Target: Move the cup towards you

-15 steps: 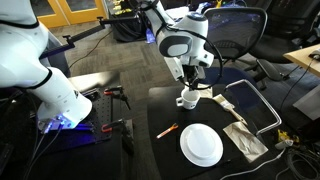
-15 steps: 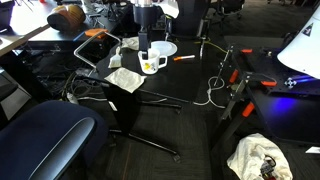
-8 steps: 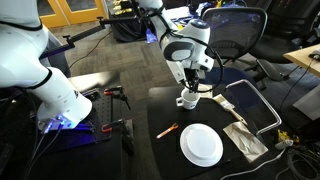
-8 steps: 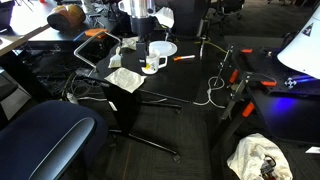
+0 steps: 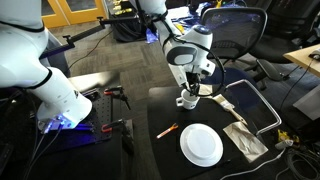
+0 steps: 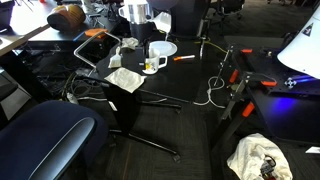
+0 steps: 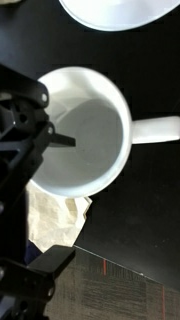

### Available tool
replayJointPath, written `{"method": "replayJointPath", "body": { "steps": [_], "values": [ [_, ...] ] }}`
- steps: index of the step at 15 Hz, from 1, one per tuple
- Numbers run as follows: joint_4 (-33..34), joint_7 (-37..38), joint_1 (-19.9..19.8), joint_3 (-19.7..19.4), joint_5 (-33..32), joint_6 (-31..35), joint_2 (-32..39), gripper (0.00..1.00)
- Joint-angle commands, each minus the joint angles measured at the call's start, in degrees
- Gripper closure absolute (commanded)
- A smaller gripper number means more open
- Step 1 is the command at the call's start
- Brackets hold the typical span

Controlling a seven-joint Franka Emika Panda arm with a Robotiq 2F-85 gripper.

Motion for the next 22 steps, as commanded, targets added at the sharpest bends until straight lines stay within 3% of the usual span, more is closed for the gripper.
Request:
{"method": "replayJointPath", "body": {
  "steps": [1,11,15,22],
  "values": [
    [2.0,2.7,1.2,-1.3,-0.3,-2.7,1.0,0.26],
    [2.4,3.3,0.7,-1.2,0.4,-3.2,1.7,1.00],
    [2.1,5.0,1.4,-2.0,0.4,-4.9,0.8,0.97],
    [-4.1,15.3,4.7,-3.8,1.2,-7.9,-3.7,0.97]
  ]
}}
